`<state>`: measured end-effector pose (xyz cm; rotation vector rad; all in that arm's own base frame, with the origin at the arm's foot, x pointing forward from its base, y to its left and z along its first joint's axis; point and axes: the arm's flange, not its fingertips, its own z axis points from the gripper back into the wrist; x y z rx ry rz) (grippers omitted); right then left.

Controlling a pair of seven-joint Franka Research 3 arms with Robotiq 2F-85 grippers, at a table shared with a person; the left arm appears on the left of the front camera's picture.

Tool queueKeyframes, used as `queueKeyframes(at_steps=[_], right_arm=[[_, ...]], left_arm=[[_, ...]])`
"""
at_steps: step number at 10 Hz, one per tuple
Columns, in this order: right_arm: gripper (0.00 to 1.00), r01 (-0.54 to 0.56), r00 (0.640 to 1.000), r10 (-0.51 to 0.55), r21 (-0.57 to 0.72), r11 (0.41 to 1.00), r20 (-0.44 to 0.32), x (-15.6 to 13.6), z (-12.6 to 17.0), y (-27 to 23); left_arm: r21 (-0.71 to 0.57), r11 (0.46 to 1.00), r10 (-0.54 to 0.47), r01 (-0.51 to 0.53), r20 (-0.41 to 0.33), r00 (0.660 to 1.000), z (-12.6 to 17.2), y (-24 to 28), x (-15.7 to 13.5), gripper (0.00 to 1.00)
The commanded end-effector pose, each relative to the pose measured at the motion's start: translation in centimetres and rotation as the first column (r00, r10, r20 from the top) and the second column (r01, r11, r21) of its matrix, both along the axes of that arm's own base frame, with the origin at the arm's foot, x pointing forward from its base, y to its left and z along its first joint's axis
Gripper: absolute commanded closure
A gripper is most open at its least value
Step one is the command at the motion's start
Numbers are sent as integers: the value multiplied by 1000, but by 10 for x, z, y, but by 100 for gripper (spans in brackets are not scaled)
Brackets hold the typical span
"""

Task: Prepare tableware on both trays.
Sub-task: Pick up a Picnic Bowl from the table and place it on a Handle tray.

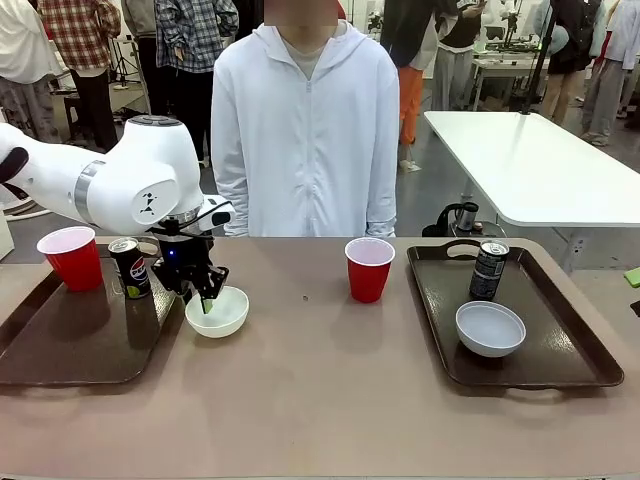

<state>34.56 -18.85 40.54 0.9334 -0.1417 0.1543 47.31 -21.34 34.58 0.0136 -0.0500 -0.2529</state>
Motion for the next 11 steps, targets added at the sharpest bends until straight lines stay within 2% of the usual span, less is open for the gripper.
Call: queueKeyframes(at_steps=[1, 7, 10, 11], right_arm=[[0, -1, 1000, 1, 19, 1000, 14, -2, 0, 1], [0, -1, 1000, 1, 19, 1000, 14, -2, 0, 1], [0, -1, 1000, 1, 19, 1000, 14, -2, 0, 1], [0, -1, 1000, 1, 19, 1000, 14, -2, 0, 1]], left_arm=[[30, 999, 15, -16, 21, 1000, 0, -2, 1, 100], [30, 999, 12, -12, 22, 1000, 13, 2, -5, 100], [-18, 1000, 19, -19, -12, 1000, 85, 24, -42, 100], [-27, 999, 23, -23, -2, 1000, 105, 36, -56, 100]])
